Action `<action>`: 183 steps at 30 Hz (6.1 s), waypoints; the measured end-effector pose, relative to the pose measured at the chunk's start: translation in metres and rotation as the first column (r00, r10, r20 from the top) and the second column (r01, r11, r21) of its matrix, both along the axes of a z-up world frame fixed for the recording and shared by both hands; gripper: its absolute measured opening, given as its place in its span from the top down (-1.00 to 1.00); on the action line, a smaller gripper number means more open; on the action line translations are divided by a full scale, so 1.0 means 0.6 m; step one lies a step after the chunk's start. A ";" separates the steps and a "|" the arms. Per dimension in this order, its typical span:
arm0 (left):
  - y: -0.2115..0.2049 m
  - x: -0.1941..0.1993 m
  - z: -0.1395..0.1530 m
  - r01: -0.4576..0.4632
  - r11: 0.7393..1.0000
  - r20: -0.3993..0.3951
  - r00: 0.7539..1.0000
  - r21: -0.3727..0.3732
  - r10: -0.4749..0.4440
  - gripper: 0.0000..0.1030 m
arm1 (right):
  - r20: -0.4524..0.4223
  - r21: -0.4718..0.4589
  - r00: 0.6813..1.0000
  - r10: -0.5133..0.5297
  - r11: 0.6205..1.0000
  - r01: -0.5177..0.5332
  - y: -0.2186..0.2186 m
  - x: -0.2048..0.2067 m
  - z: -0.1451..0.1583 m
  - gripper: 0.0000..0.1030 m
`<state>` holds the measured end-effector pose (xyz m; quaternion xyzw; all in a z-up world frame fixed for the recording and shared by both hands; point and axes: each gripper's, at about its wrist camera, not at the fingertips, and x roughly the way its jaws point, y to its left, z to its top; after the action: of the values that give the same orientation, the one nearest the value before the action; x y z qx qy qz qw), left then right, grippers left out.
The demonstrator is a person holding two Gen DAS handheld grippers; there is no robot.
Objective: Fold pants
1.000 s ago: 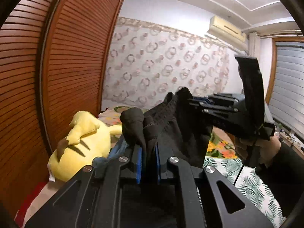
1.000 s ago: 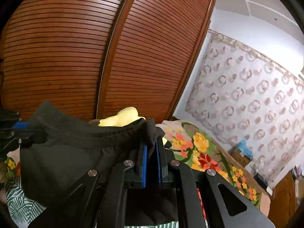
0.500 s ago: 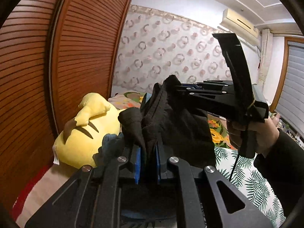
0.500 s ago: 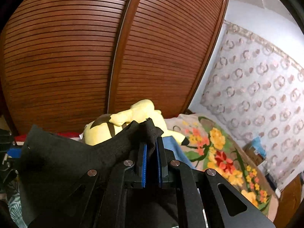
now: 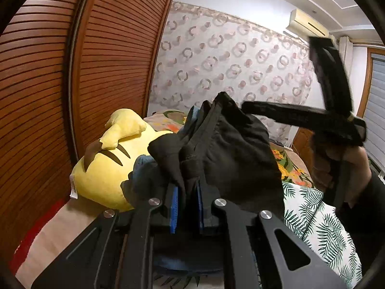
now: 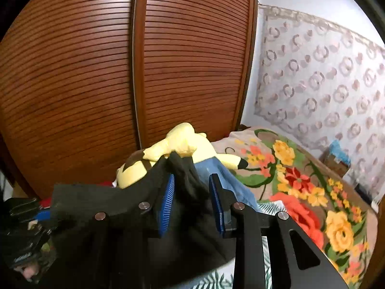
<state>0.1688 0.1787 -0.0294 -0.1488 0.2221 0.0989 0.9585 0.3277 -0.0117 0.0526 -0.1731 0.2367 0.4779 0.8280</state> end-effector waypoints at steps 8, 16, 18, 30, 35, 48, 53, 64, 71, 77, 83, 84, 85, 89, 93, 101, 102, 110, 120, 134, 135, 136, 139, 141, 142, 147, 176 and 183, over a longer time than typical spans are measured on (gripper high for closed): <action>-0.004 -0.002 -0.013 -0.023 1.000 -0.027 0.999 0.003 0.024 0.76 | -0.035 -0.042 0.999 0.004 0.999 -0.006 -0.005 0.022 -0.037 0.40; -0.008 0.000 -0.009 -0.013 1.000 -0.057 0.998 0.019 0.014 0.76 | -0.088 -0.014 0.994 -0.058 0.998 0.057 0.017 0.058 -0.058 0.40; -0.010 -0.001 -0.004 -0.008 1.000 -0.062 0.998 0.027 0.010 0.76 | -0.075 -0.009 0.995 -0.062 0.998 0.062 0.012 0.044 -0.052 0.40; -0.038 -0.032 0.033 0.013 0.993 -0.083 0.997 0.119 -0.003 0.34 | -0.082 0.052 0.985 -0.153 0.986 0.158 -0.088 -0.093 -0.029 0.40; -0.055 -0.053 0.050 0.043 0.989 -0.060 0.998 0.142 -0.035 -0.15 | -0.067 0.065 0.981 -0.184 0.980 0.189 -0.126 -0.152 -0.014 0.40; -0.112 -0.093 0.077 0.122 0.975 -0.042 0.992 0.184 -0.116 -0.98 | -0.042 0.116 0.965 -0.259 0.958 0.262 -0.196 -0.276 0.013 0.37; -0.137 -0.105 0.080 0.147 0.967 -0.059 0.989 0.206 -0.138 -0.99 | -0.044 0.134 0.953 -0.300 0.943 0.303 -0.226 -0.304 0.012 0.03; -0.189 -0.127 0.076 0.163 0.960 -0.081 0.986 0.226 -0.148 -0.99 | -0.047 0.158 0.906 -0.421 0.892 0.423 -0.278 -0.392 0.009 -0.31; -0.230 -0.133 0.071 0.237 0.952 -0.081 0.971 0.193 -0.225 -0.99 | -0.057 0.138 0.870 -0.490 0.859 0.493 -0.304 -0.441 0.006 -0.31; -0.275 -0.141 0.064 0.276 0.943 -0.093 0.960 0.187 -0.263 -0.99 | -0.059 0.138 0.843 -0.535 0.832 0.538 -0.318 -0.479 0.016 -0.31; -0.315 -0.157 0.069 0.311 0.932 -0.091 0.950 0.188 -0.298 -0.99 | -0.057 0.132 0.808 -0.586 0.798 0.588 -0.332 -0.522 0.021 -0.32; -0.320 -0.159 0.070 0.315 0.930 -0.091 0.949 0.187 -0.303 -0.99 | -0.058 0.133 0.804 -0.592 0.793 0.594 -0.334 -0.527 0.022 -0.32; -0.327 -0.162 0.071 0.321 0.928 -0.089 0.947 0.188 -0.309 -0.99 | -0.060 0.135 0.799 -0.599 0.788 0.601 -0.337 -0.535 0.023 -0.32; -0.353 -0.178 0.084 0.340 0.919 -0.077 0.940 0.198 -0.331 -0.99 | -0.058 0.149 0.779 -0.625 0.766 0.626 -0.345 -0.561 0.035 -0.32; -0.372 -0.197 0.102 0.360 0.910 -0.056 0.933 0.204 -0.356 -0.99 | -0.048 0.170 0.769 -0.637 0.754 0.635 -0.351 -0.589 0.054 -0.32; -0.388 -0.215 0.135 0.369 0.901 -0.033 0.928 0.229 -0.371 -0.99 | -0.025 0.212 0.754 -0.657 0.733 0.646 -0.366 -0.637 0.066 -0.32; -0.389 -0.217 0.138 0.368 0.901 -0.030 0.928 0.230 -0.371 -0.99 | -0.019 0.217 0.750 -0.661 0.730 0.648 -0.366 -0.643 0.067 -0.32; -0.380 -0.241 0.172 0.332 0.911 0.031 0.936 0.244 -0.350 -0.99 | 0.008 0.241 0.744 -0.669 0.723 0.648 -0.361 -0.670 0.066 -0.32; -0.366 -0.254 0.187 0.311 0.916 0.051 0.941 0.254 -0.333 -0.99 | 0.034 0.254 0.730 -0.683 0.712 0.654 -0.368 -0.674 0.061 -0.32; -0.365 -0.254 0.186 0.311 0.916 0.049 0.942 0.252 -0.333 -0.99 | 0.039 0.250 0.730 -0.682 0.714 0.654 -0.370 -0.675 0.057 -0.32; -0.365 -0.254 0.186 0.312 0.916 0.049 0.941 0.252 -0.334 -0.99 | 0.040 0.250 0.729 -0.684 0.713 0.655 -0.370 -0.675 0.057 -0.32; -0.366 -0.254 0.186 0.311 0.916 0.048 0.942 0.254 -0.333 -0.99 | 0.042 0.250 0.728 -0.685 0.712 0.656 -0.370 -0.674 0.057 -0.32; -0.365 -0.254 0.187 0.313 0.915 0.048 0.941 0.254 -0.335 -0.99 | 0.041 0.249 0.728 -0.685 0.713 0.656 -0.369 -0.670 0.057 -0.32; -0.366 -0.254 0.187 0.311 0.916 0.048 0.942 0.253 -0.333 -0.99 | 0.042 0.248 0.728 -0.684 0.713 0.656 -0.367 -0.673 0.058 -0.32; -0.364 -0.254 0.186 0.312 0.916 0.047 0.941 0.252 -0.334 -0.99 | 0.045 0.247 0.728 -0.684 0.714 0.656 -0.367 -0.672 0.058 -0.32; -0.365 -0.255 0.185 0.313 0.916 0.046 0.941 0.252 -0.335 -0.99 | 0.047 0.244 0.730 -0.681 0.717 0.653 -0.368 -0.675 0.058 -0.32; -0.365 -0.254 0.187 0.310 0.916 0.049 0.942 0.253 -0.332 -0.99 | 0.048 0.246 0.732 -0.679 0.719 0.650 -0.375 -0.673 0.056 -0.32; -0.365 -0.255 0.185 0.310 0.916 0.048 0.942 0.255 -0.332 -0.99 | 0.055 0.245 0.727 -0.684 0.715 0.654 -0.373 -0.676 0.054 -0.32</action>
<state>0.0156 -0.0400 0.0815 0.0041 0.1862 -0.0403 0.9817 -0.0782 -0.2354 0.0851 -0.0210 0.1723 0.1537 0.9728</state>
